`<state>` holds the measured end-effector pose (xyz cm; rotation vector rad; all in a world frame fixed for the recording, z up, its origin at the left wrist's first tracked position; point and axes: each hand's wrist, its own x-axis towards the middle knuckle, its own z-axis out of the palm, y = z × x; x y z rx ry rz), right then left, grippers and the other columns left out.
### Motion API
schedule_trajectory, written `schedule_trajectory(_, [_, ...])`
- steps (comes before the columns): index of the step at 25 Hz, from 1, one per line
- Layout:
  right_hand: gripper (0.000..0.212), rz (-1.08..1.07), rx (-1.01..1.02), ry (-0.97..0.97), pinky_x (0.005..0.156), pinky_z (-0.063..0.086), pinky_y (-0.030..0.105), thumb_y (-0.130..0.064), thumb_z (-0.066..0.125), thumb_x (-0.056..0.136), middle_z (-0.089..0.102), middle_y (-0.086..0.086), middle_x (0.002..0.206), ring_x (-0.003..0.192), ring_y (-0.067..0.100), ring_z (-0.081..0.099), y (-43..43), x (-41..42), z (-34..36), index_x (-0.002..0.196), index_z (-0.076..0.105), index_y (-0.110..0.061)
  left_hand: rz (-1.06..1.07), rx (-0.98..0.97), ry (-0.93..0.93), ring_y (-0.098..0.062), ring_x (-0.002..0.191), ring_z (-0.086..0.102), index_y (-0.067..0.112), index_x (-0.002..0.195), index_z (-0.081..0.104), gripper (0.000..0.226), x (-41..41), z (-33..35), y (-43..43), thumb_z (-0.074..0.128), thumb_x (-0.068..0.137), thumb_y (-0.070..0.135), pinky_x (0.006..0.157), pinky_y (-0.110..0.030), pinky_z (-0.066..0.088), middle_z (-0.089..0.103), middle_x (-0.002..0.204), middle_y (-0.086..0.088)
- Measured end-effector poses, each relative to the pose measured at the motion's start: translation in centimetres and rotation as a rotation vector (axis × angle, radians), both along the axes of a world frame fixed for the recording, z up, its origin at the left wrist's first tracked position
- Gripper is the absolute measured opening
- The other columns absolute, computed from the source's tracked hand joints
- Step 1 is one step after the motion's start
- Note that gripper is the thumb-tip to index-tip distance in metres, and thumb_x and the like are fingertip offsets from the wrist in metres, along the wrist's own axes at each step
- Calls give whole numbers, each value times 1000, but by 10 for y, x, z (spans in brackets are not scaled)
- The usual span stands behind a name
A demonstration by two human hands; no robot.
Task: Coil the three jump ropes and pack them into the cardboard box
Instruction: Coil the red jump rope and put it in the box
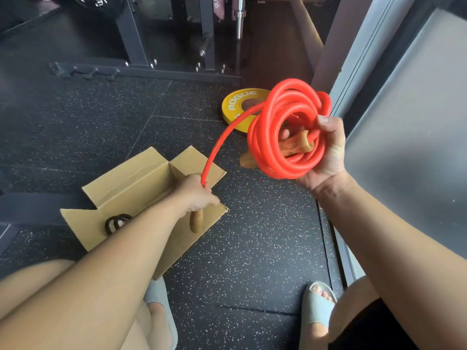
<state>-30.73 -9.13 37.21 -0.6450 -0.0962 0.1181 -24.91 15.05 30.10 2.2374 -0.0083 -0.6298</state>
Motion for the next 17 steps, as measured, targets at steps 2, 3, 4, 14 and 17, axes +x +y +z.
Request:
schedule_trajectory(2, [70,3,5,-3,72,58,31,-29,89,56,52,10,101,74,18,66,-2,-1,-1,115,61,-4,-74,119,-46,-19,75,61,19,86,52,43,2,-4,6,80,60,-1,70,-37,57,71,100,-6])
schedule_trajectory(3, [71,9,1,1,70,58,32,-29,89,56,54,13,99,73,19,67,-3,-1,-2,115,60,-3,-96,183,-86,-15,70,59,19,90,53,46,4,-5,7,81,60,-3,59,-31,56,69,96,-2])
schedule_trajectory(4, [72,15,-13,6,69,58,33,-29,89,56,59,15,95,72,20,68,-3,-2,-2,115,59,-2,-98,229,-134,-11,69,57,18,93,54,44,6,-7,8,80,64,-3,52,-26,49,67,92,1])
schedule_trajectory(14, [64,32,-326,228,69,57,31,-28,86,47,69,10,76,64,20,67,1,-6,-13,104,65,-10,325,-620,-400,-24,107,66,20,124,33,28,30,26,-1,49,101,18,85,-42,60,64,116,-6])
schedule_trajectory(17, [45,15,-372,301,66,56,31,-28,72,58,66,11,72,63,20,66,9,-7,-15,100,67,-13,414,-821,-233,-27,110,66,13,129,37,27,30,33,-8,46,104,13,80,-40,61,59,122,-13])
